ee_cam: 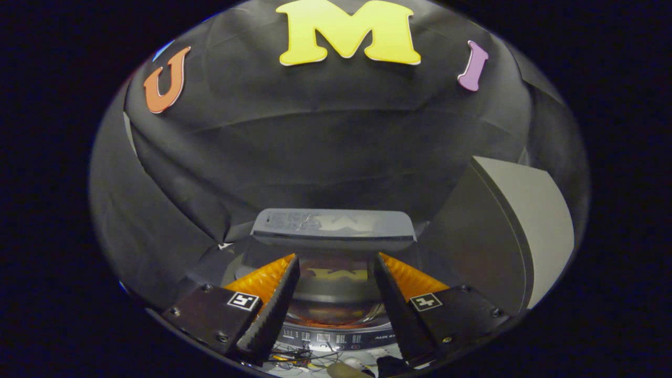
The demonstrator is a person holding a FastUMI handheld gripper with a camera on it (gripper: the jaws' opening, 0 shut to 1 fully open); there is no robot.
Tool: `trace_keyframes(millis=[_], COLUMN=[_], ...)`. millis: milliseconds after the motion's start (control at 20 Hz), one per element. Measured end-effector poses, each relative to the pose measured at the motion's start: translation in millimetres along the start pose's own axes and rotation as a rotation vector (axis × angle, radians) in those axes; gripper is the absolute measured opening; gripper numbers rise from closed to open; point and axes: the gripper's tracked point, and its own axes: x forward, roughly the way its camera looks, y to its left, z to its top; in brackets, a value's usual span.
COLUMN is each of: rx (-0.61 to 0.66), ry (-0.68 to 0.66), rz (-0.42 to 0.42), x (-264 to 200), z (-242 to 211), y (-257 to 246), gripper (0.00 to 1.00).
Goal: Put the clothes into the washing machine and then close the washing machine lid.
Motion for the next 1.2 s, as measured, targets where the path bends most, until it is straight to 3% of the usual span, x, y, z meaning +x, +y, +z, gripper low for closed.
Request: trace_keyframes(millis=[500,900,1050,1200], rx=[-0.017,-0.176,-0.179,-0.139], ry=[-0.001,-0.321,-0.456,-0.566], rz=[0.036,0.049,0.062,0.063], x=[-37.2,-177.5,-242.6,-301.7], z=[-29.2,-11.6,0.0,3.8], y=[-15.1,-65.3,-101.3,-147.5], gripper=[0.9,0.9,0.9,0.98])
